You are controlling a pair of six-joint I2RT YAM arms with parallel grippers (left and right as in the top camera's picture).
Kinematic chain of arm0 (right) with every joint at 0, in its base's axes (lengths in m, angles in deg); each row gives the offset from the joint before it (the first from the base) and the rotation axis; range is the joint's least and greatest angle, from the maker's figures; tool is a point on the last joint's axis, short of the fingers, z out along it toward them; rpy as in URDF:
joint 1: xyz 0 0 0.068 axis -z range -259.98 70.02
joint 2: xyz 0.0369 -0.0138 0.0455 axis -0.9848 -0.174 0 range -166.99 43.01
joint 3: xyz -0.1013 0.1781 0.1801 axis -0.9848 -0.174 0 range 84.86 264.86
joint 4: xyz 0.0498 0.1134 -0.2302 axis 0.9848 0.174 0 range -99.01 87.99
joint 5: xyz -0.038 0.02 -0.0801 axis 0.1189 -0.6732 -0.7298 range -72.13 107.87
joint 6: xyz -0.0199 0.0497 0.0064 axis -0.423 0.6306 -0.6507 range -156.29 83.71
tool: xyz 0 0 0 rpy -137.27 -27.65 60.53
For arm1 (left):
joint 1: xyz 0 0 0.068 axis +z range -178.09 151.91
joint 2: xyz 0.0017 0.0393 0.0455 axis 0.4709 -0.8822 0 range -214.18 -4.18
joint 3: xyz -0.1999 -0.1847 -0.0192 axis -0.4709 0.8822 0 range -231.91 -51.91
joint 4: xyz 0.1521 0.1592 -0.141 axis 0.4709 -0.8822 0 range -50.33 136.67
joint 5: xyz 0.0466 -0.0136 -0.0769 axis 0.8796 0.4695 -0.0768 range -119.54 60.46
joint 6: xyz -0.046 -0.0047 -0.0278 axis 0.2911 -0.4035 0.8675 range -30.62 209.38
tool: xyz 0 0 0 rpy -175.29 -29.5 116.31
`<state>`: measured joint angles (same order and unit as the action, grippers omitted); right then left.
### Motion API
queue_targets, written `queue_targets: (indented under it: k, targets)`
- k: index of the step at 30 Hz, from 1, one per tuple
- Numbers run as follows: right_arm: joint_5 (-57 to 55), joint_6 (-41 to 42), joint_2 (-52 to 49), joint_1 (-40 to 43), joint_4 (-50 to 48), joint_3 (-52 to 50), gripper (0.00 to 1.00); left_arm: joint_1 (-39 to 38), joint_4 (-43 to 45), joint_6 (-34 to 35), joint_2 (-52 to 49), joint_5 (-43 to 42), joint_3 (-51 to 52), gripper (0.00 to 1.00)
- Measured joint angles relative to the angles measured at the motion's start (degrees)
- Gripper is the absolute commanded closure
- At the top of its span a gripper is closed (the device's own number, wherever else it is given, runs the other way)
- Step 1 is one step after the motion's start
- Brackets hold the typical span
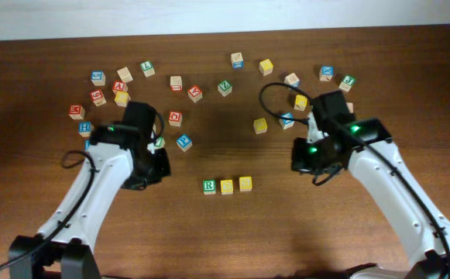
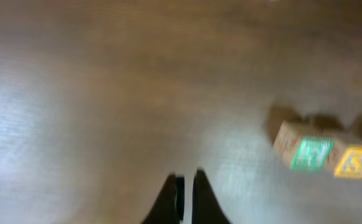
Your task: Spell out RSS
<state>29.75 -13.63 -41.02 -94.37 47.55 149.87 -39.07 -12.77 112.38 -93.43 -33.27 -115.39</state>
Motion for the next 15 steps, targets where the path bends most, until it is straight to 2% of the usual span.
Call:
queue_targets:
  k: [3,5,6,7,9,15]
  targets:
    - [-1.3,1.1,-0.2,-4.4,-5.1,-2.5,0.96,-3.4,6.8,0.2,0.0,-1.7,6.4,1.0]
    - [-2.0,4.3,-0.9,-4.8,-5.4,-3.2,0.83,-5.3,8.4,0.2,0.0,-2.0,6.8,1.0]
    - [-1.7,6.4,-1.7,-4.8,-5.5,-3.2,0.7,-6.0,9.5,0.4,0.0,-2.1,6.8,1.0]
    - [-0.2,7.5,-2.1,-4.8,-5.6,-3.4,0.74,-6.3,9.6,0.8,0.0,-2.1,6.8,1.0]
    - [1.9,8.6,-2.2,-4.8,-6.1,-3.5,0.96,-6.3,10.5,1.7,0.0,-2.1,6.8,1.0]
    - [-0.1,8.7,-9.1,-5.1,-11.6,-5.7,0.96,-7.9,14.5,2.6,0.0,-2.1,6.8,1.0]
